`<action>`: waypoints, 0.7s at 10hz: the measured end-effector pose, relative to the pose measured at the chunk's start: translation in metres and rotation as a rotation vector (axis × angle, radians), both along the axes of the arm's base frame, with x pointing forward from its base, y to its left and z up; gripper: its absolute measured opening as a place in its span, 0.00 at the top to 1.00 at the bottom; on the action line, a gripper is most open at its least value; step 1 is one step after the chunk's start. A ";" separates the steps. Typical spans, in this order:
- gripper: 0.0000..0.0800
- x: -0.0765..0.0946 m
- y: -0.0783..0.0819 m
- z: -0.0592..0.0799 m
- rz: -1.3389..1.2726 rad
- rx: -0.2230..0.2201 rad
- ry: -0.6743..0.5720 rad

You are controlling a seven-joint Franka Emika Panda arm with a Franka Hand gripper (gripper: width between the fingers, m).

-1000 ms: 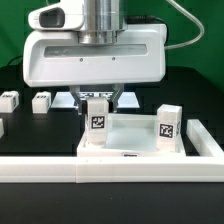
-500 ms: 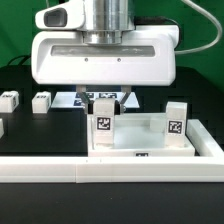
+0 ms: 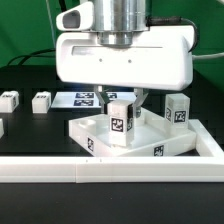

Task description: Assemble square table

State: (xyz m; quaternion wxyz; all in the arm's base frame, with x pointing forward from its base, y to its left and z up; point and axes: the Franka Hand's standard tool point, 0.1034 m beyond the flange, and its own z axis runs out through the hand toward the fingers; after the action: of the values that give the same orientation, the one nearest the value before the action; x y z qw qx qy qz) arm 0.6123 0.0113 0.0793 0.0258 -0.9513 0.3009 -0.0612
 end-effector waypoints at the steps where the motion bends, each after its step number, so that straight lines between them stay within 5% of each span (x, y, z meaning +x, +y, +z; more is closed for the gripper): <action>1: 0.64 0.000 0.005 0.000 -0.078 0.014 0.001; 7: 0.64 0.003 0.032 -0.001 -0.541 0.101 0.010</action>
Offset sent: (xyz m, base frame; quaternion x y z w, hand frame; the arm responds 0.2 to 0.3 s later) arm 0.0040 0.0104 -0.0128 -0.0160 -0.0042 0.1681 0.9856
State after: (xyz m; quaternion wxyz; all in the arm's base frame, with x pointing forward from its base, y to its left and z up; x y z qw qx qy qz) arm 0.6153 0.0434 0.0784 0.0546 -0.8340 0.5471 -0.0462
